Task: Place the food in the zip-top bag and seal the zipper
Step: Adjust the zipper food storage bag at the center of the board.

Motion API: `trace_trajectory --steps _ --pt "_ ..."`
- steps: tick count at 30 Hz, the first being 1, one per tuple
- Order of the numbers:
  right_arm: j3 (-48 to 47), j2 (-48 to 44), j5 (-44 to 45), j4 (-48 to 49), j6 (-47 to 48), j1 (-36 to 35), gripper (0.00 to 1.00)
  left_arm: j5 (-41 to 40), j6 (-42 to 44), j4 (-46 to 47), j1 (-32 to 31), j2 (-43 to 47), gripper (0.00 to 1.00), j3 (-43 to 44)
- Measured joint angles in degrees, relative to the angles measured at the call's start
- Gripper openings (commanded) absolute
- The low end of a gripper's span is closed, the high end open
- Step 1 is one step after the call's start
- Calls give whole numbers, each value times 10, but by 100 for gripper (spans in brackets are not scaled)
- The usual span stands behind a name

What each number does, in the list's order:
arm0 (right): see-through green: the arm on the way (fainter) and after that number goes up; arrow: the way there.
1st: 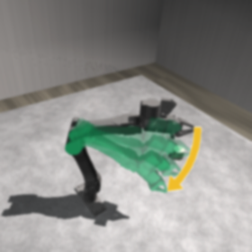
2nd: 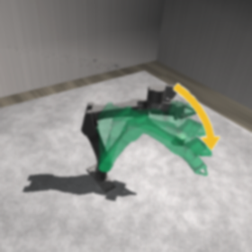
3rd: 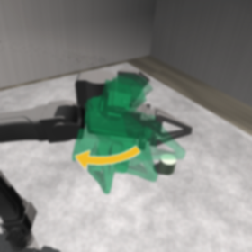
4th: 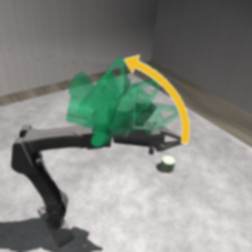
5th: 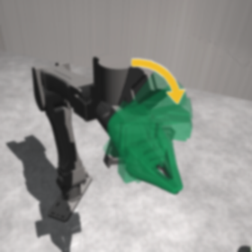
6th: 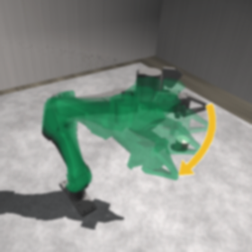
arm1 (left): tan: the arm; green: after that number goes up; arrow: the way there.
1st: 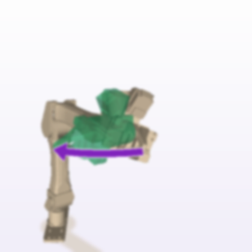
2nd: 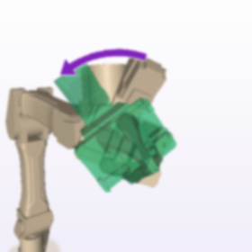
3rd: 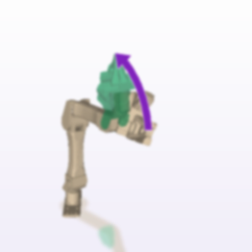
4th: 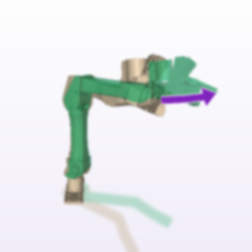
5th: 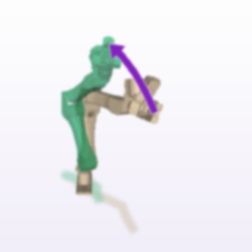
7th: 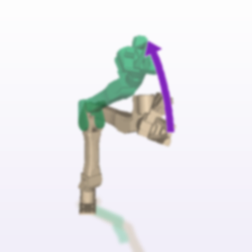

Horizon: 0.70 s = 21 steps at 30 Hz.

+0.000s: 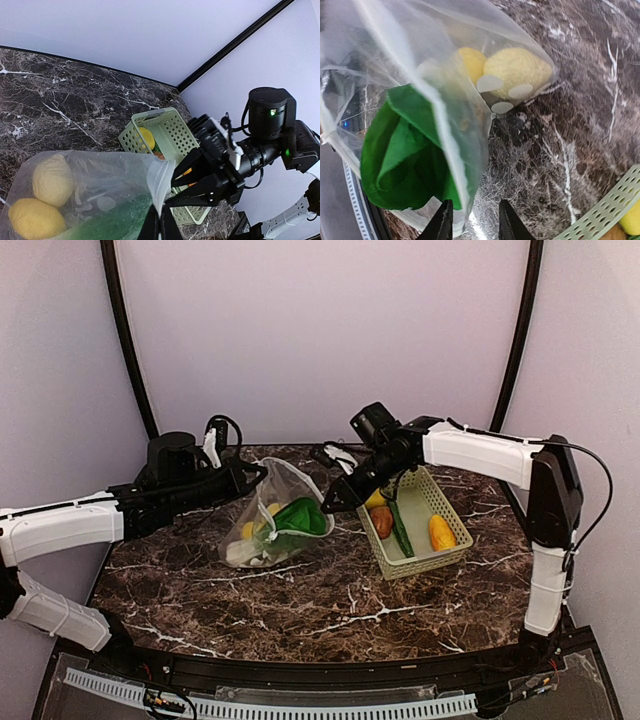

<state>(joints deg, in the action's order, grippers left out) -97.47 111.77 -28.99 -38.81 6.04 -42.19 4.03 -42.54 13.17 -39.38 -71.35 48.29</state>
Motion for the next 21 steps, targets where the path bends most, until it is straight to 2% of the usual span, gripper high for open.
trace_trajectory --steps 3,4,5,13,21 --pt "2 19 6 -13 -8 0 9 0 0 0 0 0 1 0" --pt "3 21 7 -16 -10 0 1 0 0 0 0 0 1 0" --pt "3 21 7 -18 -12 0 0 0 0 0 0 0 1 0" --pt "-14 21 -18 -45 -24 7 0 16 1 -5 0 -16 1 5" --pt "-128 21 -125 -80 -70 44 0 150 15 -80 1 -106 1 99"
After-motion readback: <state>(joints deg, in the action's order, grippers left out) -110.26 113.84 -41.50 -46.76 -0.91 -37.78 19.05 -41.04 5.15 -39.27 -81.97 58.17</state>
